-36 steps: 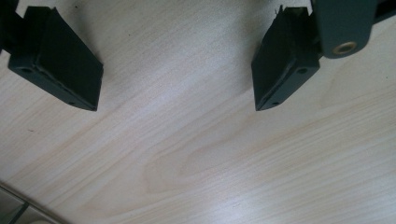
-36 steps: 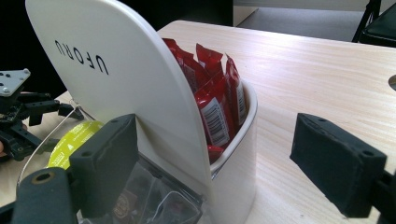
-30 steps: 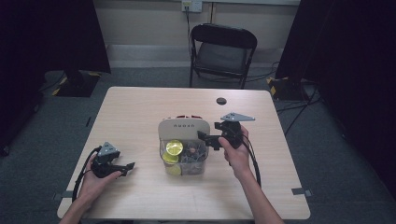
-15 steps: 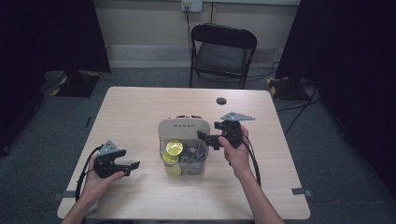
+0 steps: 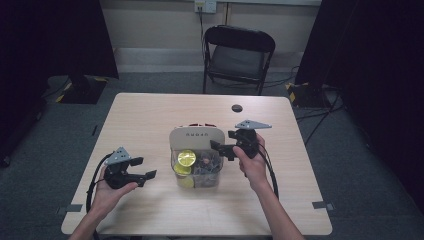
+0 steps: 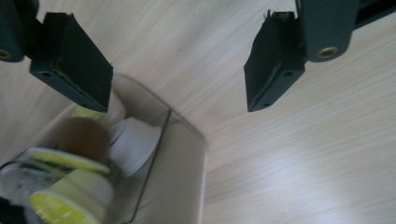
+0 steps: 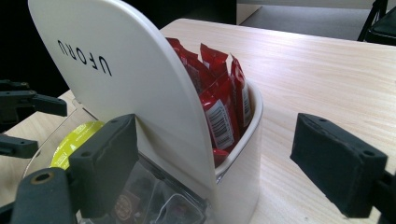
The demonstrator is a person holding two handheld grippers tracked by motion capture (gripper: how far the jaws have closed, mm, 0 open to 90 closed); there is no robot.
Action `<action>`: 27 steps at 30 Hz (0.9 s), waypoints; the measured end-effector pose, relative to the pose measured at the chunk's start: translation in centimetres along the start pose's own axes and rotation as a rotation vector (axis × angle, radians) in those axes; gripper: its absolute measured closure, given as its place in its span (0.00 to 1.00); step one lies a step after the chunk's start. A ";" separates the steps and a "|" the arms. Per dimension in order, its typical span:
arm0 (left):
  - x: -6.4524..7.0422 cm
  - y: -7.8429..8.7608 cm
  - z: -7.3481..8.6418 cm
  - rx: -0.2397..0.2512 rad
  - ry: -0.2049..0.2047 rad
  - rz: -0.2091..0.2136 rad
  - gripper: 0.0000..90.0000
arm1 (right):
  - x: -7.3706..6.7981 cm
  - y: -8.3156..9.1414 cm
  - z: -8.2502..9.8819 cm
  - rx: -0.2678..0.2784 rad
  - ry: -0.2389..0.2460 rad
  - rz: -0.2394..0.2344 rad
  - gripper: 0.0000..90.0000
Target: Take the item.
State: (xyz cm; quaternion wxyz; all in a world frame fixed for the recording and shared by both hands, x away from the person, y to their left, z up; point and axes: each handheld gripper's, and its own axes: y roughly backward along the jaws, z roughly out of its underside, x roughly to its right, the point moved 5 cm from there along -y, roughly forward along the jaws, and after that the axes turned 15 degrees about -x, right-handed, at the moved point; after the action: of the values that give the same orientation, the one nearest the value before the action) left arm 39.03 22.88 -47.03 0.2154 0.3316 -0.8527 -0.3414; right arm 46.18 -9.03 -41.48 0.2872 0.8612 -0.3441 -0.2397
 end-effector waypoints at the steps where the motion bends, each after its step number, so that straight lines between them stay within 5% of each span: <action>1: 0.2 0.0 -0.2 -0.001 -0.002 0.019 0.28 | 0.0 0.0 0.0 0.001 0.000 0.000 0.16; 27: 5.1 0.4 -6.8 0.084 -0.149 0.094 0.35 | 0.0 0.1 -0.2 0.004 -0.002 -0.010 0.16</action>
State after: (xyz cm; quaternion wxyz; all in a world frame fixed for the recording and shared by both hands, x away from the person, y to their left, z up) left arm 39.39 16.48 -41.43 0.1531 0.2735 -0.8946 -0.3185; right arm 46.25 -9.00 -41.32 0.2840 0.8632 -0.3407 -0.2410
